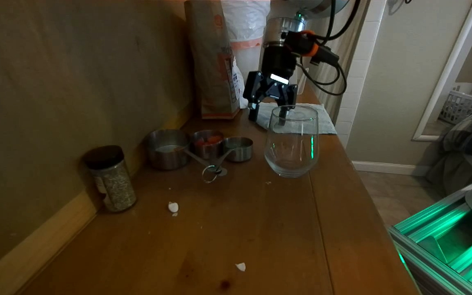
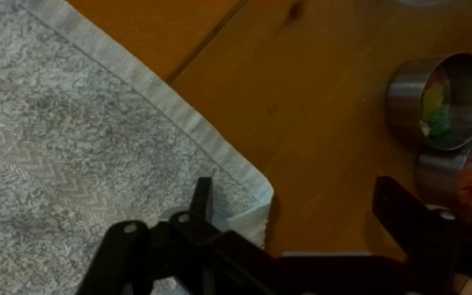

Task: Unfold the towel then lay it out on the counter.

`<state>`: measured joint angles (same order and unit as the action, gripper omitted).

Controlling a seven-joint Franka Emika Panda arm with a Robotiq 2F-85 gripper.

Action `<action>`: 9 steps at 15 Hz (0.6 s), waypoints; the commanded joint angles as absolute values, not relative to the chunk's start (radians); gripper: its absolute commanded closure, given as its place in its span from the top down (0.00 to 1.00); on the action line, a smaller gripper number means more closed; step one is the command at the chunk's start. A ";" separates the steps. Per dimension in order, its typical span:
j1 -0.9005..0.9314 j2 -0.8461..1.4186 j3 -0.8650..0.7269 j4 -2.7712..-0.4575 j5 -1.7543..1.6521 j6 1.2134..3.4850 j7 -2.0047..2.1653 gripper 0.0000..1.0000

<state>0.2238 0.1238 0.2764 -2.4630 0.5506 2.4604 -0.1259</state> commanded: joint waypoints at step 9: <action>0.226 0.138 0.297 -2.437 0.684 2.533 -0.148 1.00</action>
